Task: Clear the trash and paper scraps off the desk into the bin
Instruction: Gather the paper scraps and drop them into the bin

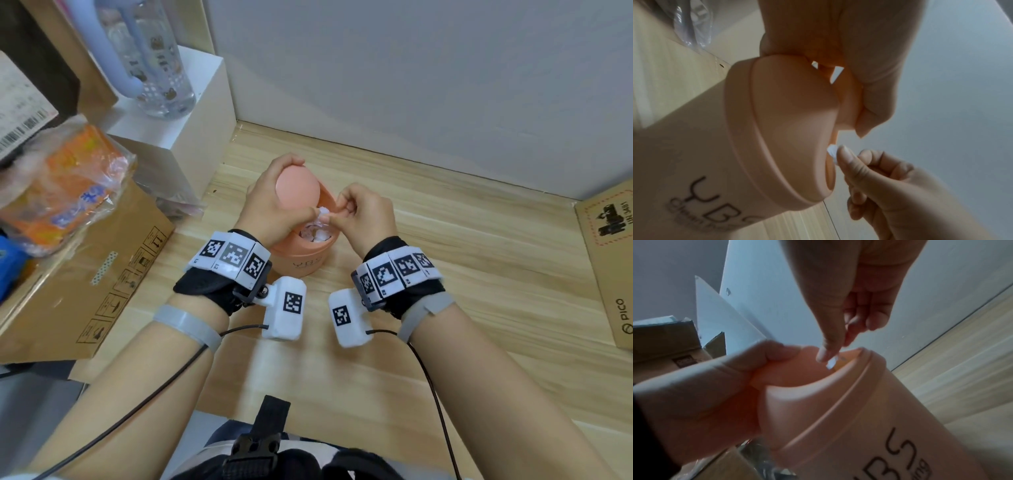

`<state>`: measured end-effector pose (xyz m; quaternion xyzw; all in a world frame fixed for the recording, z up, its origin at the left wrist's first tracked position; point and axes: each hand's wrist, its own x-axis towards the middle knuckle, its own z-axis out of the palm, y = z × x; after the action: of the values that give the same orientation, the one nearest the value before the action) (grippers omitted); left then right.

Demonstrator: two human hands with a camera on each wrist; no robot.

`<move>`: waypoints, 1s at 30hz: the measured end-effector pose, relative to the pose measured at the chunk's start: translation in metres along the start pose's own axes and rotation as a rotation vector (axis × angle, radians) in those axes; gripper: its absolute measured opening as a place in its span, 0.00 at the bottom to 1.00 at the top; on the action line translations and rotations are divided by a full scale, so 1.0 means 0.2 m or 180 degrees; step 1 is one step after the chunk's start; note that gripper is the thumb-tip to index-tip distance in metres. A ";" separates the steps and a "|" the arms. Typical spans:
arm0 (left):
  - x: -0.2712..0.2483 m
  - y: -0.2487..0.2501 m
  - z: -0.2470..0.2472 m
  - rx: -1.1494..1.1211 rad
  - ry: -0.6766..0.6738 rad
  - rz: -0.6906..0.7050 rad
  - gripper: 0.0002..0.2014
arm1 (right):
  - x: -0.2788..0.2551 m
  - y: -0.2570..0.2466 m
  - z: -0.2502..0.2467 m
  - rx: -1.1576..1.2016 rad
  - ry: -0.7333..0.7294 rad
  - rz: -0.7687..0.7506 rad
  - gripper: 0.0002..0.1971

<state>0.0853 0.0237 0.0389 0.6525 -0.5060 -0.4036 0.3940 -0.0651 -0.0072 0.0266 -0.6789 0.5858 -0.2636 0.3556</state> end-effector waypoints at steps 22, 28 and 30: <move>0.01 -0.01 0.00 0.0042 -0.0080 -0.0092 0.31 | 0.07 -0.12 0.10 -0.3899 -0.2687 -0.1641 0.47; 0.00 -0.01 -0.01 -0.0051 -0.0156 -0.0034 0.30 | 0.04 -0.09 0.05 -0.2915 -0.2451 -0.1485 0.29; 0.00 -0.01 -0.01 -0.0059 -0.0159 0.0000 0.30 | 0.01 -0.08 0.01 -0.2369 -0.2183 -0.1440 0.21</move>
<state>0.0884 0.0238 0.0374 0.6386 -0.5119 -0.4245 0.3872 -0.0538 -0.0076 0.0388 -0.9145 0.3297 0.1275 0.1967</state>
